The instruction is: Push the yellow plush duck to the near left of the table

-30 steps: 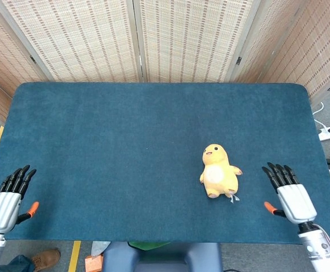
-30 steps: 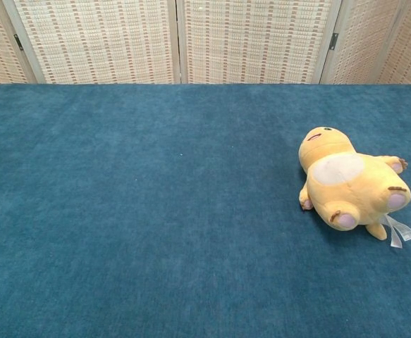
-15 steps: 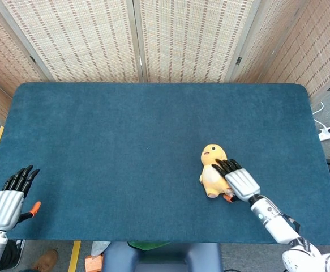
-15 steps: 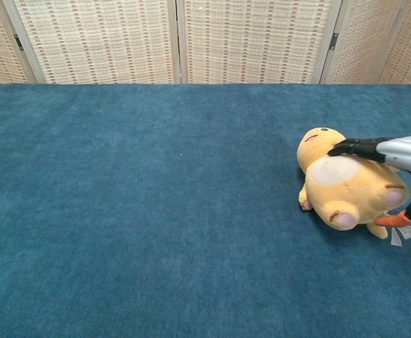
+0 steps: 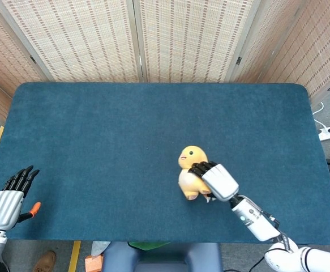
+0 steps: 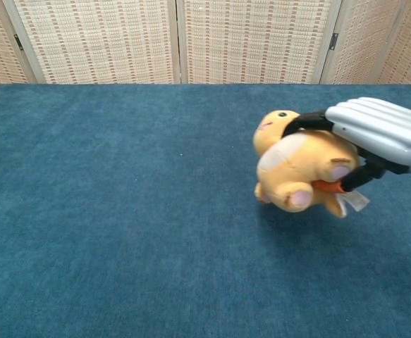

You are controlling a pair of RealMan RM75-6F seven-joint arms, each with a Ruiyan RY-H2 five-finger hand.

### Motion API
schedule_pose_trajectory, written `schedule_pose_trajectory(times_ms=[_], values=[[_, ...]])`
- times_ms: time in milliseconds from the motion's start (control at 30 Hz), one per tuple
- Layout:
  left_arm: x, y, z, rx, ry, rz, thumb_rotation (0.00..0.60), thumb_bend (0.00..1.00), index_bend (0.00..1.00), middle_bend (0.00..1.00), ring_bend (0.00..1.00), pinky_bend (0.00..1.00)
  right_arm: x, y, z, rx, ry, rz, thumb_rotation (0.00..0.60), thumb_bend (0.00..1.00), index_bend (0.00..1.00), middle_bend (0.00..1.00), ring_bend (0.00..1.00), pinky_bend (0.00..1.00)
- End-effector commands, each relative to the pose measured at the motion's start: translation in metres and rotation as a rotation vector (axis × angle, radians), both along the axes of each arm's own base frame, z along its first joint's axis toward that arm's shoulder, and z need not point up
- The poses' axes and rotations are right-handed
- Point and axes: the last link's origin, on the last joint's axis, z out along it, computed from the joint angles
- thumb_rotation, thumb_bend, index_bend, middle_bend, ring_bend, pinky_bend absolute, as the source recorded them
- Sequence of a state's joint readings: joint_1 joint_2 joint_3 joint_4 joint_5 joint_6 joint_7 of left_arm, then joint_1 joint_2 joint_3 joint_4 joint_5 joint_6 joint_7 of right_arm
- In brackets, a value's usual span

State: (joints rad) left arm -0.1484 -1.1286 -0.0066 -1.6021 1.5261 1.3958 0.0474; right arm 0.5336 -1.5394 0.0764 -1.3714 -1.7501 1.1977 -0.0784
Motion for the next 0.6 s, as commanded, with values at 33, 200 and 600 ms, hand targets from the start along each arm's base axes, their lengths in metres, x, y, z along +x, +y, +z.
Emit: schedule_pose_trajectory(times_ms=[33, 200, 600], values=[[0.0, 0.0, 0.001, 0.001, -0.004, -0.001, 0.6, 0.33, 0.0, 0.0, 0.0, 0.14, 0.051, 0.001, -0.029, 0.07, -0.094, 0.198, 0.6, 0.71, 0.75, 0.83, 0.74, 1.0], [-0.001, 0.0, 0.004, 0.0, -0.017, 0.0, 0.6, 0.33, 0.0, 0.0, 0.0, 0.14, 0.094, 0.0, -0.079, 0.136, -0.08, 0.28, 0.6, 0.66, 0.75, 0.78, 0.7, 0.98], [-0.007, -0.004, 0.011, 0.0, -0.034, 0.007, 0.6, 0.34, 0.0, 0.0, 0.0, 0.14, 0.103, -0.014, -0.121, 0.244, 0.047, 0.12, 0.6, 0.09, 0.0, 0.0, 0.0, 0.01]])
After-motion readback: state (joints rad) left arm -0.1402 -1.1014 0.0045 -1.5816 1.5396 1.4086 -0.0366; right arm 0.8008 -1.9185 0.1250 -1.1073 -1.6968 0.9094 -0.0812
